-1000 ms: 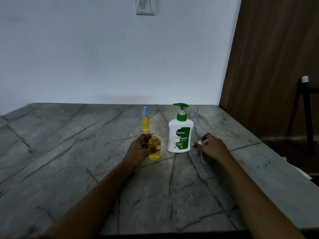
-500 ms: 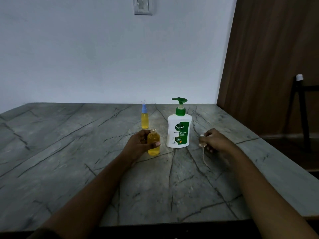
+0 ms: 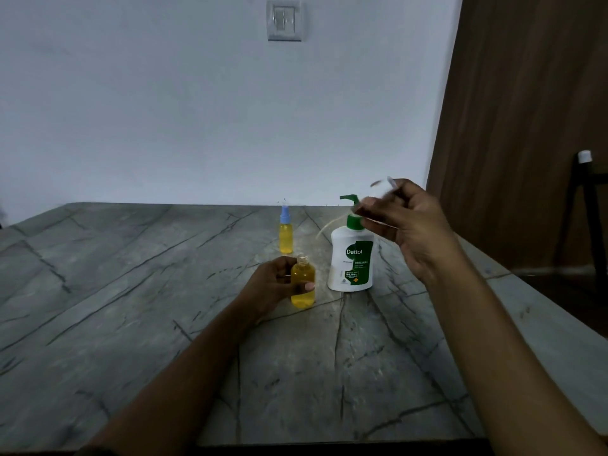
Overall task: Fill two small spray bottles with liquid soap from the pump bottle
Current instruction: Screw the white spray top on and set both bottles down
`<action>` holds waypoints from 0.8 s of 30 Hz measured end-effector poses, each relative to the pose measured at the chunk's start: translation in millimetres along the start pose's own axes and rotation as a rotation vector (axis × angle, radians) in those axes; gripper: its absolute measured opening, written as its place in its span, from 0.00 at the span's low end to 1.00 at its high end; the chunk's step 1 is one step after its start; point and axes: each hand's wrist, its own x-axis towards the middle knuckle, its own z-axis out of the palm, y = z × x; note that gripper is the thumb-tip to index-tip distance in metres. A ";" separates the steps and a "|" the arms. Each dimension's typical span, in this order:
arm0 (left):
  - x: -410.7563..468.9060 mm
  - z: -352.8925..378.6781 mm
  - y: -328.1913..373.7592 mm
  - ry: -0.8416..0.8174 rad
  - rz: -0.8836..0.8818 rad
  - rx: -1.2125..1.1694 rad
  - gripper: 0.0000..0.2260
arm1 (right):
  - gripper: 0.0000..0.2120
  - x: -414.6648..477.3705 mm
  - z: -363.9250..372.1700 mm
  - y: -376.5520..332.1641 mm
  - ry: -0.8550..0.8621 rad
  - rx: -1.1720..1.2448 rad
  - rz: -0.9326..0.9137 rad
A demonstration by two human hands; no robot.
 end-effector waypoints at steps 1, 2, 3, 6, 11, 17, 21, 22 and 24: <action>0.0 -0.1 -0.4 -0.002 0.006 0.004 0.16 | 0.13 4.8 5.0 3.9 0.001 -0.066 -0.013; -0.3 0.2 -0.1 -0.002 0.007 0.005 0.16 | 0.13 10.1 7.9 8.5 0.006 -0.125 -0.019; -0.6 0.3 0.4 0.000 0.002 0.007 0.17 | 0.13 15.1 10.0 13.2 0.014 -0.169 -0.021; -1.3 1.4 2.4 -0.006 -0.008 0.014 0.17 | 0.12 25.9 9.9 26.6 0.026 -0.208 -0.026; -1.0 -0.1 1.9 -0.013 -0.021 0.012 0.17 | 0.12 23.8 11.6 43.8 0.034 -0.246 -0.018; -0.4 -0.7 1.9 -0.018 -0.031 0.024 0.18 | 0.15 24.8 14.0 53.5 0.049 -0.400 -0.019; -0.6 -0.4 2.7 -0.020 -0.028 0.038 0.18 | 0.17 27.9 17.6 53.6 -0.023 -0.519 -0.013; -0.7 -0.4 2.7 -0.020 -0.028 0.037 0.18 | 0.18 29.1 18.8 51.7 -0.074 -0.558 0.008; -0.6 -0.6 2.4 -0.017 -0.030 0.040 0.17 | 0.19 33.2 21.8 45.0 -0.213 -0.669 0.055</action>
